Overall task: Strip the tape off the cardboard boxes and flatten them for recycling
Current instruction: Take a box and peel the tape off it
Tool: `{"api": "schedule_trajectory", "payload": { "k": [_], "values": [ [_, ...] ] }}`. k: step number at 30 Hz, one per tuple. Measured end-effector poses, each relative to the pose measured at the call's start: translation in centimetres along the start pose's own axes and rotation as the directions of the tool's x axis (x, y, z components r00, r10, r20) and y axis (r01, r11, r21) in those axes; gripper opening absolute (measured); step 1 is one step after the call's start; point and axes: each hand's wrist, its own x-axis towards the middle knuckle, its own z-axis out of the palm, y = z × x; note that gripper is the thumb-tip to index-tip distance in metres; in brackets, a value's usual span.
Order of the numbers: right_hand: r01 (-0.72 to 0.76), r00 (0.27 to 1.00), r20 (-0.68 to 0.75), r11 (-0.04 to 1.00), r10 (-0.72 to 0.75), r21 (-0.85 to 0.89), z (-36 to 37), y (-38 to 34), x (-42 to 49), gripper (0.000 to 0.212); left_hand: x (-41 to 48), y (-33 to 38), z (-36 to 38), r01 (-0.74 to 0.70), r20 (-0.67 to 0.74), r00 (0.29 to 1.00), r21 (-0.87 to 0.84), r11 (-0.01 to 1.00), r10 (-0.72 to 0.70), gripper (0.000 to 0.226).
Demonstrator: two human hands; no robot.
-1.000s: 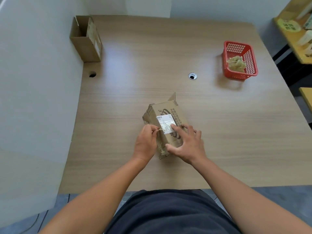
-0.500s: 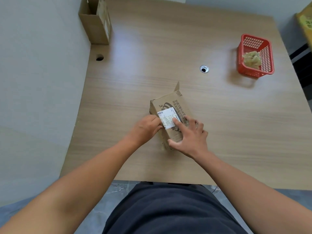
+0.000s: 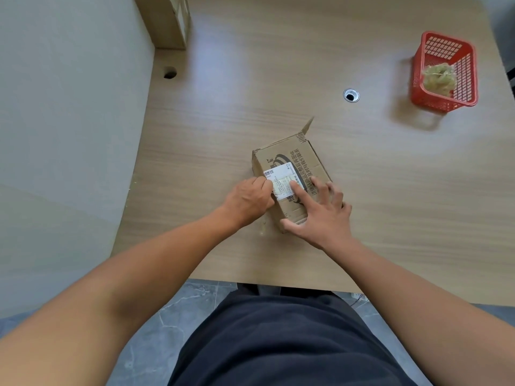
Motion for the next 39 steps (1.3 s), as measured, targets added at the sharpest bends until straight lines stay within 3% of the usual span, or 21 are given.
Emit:
{"api": "schedule_trajectory", "payload": {
  "k": [5, 9, 11, 13, 15, 17, 18, 19, 20, 22, 24, 27, 32, 36, 39],
  "values": [
    [0.026, 1.0, 0.017, 1.0, -0.027, 0.01, 0.3, 0.4, -0.1, 0.093, -0.5, -0.2, 1.1, 0.117, -0.067, 0.99, -0.128, 0.985, -0.127, 0.018],
    [0.011, 0.997, 0.072, 1.0, -0.012, 0.021, 0.2, 0.3, 0.3, 0.095, -1.9, -1.0, 1.8, 0.037, -0.206, 0.977, -0.085, 0.996, -0.054, 0.019],
    [0.003, 0.996, 0.094, 1.0, -0.006, 0.025, 0.2, 0.2, 0.5, 0.095, -2.3, -0.6, 1.9, 0.153, -0.198, 0.962, -0.174, 0.973, -0.187, 0.021],
    [0.002, 0.995, 0.104, 1.0, -0.005, 0.028, 0.2, 0.2, 0.5, 0.095, -2.6, 1.3, 2.4, 0.444, -0.06, 0.866, -0.365, 0.818, -0.497, 0.023],
    [0.005, 0.993, 0.116, 1.0, -0.008, 0.026, 0.0, 0.2, 0.5, 0.096, -2.8, 3.3, 3.3, 0.631, 0.092, 0.709, -0.524, 0.571, -0.699, 0.025],
    [0.004, 0.994, 0.112, 1.0, -0.006, 0.021, -0.1, 0.2, 0.5, 0.097, -2.7, 4.8, 3.7, 0.647, 0.191, 0.565, -0.706, 0.287, -0.802, 0.024],
    [0.0, 0.994, 0.108, 1.0, -0.003, 0.02, -0.2, 0.2, 0.4, 0.097, -2.6, 5.3, 3.7, 0.615, 0.212, 0.519, -0.765, 0.19, -0.828, 0.02],
    [0.0, 0.994, 0.106, 1.0, -0.002, 0.021, -0.3, 0.2, 0.4, 0.097, -2.5, 5.5, 3.7, 0.581, 0.202, 0.512, -0.797, 0.164, -0.835, 0.015],
    [0.004, 0.995, 0.104, 1.0, -0.006, 0.022, -0.3, 0.2, 0.3, 0.097, -2.5, 5.6, 3.4, 0.557, 0.173, 0.535, -0.808, 0.191, -0.827, 0.008],
    [0.007, 0.995, 0.1, 1.0, -0.01, 0.03, -0.2, 0.2, 0.2, 0.097, -2.7, 5.2, 3.1, 0.502, 0.044, 0.641, -0.779, 0.375, -0.766, 0.009],
    [0.006, 0.995, 0.103, 0.999, -0.01, 0.038, -0.2, 0.2, 0.2, 0.096, -2.9, 3.8, 3.0, 0.392, -0.127, 0.764, -0.688, 0.61, -0.633, 0.015],
    [0.005, 0.995, 0.103, 0.999, -0.009, 0.046, -0.1, 0.3, 0.4, 0.095, -2.5, 1.6, 2.4, 0.198, -0.284, 0.873, -0.537, 0.82, -0.396, 0.015],
    [0.007, 0.997, 0.076, 0.997, -0.013, 0.073, 0.2, 0.3, 0.4, 0.094, -1.8, -1.0, 1.6, -0.089, -0.361, 0.932, -0.294, 0.952, -0.024, 0.006],
    [0.021, 0.998, 0.059, 0.995, -0.027, 0.1, 0.3, 0.5, 0.4, 0.096, -1.0, -0.7, 0.7, -0.196, -0.281, 0.945, -0.075, 0.978, 0.168, 0.012],
    [0.014, 1.0, -0.006, 0.99, -0.014, 0.142, 0.7, 0.5, 0.1, 0.108, 0.3, -0.8, -0.3, -0.24, -0.175, 0.956, -0.02, 0.97, 0.233, 0.019]
  ]
}}
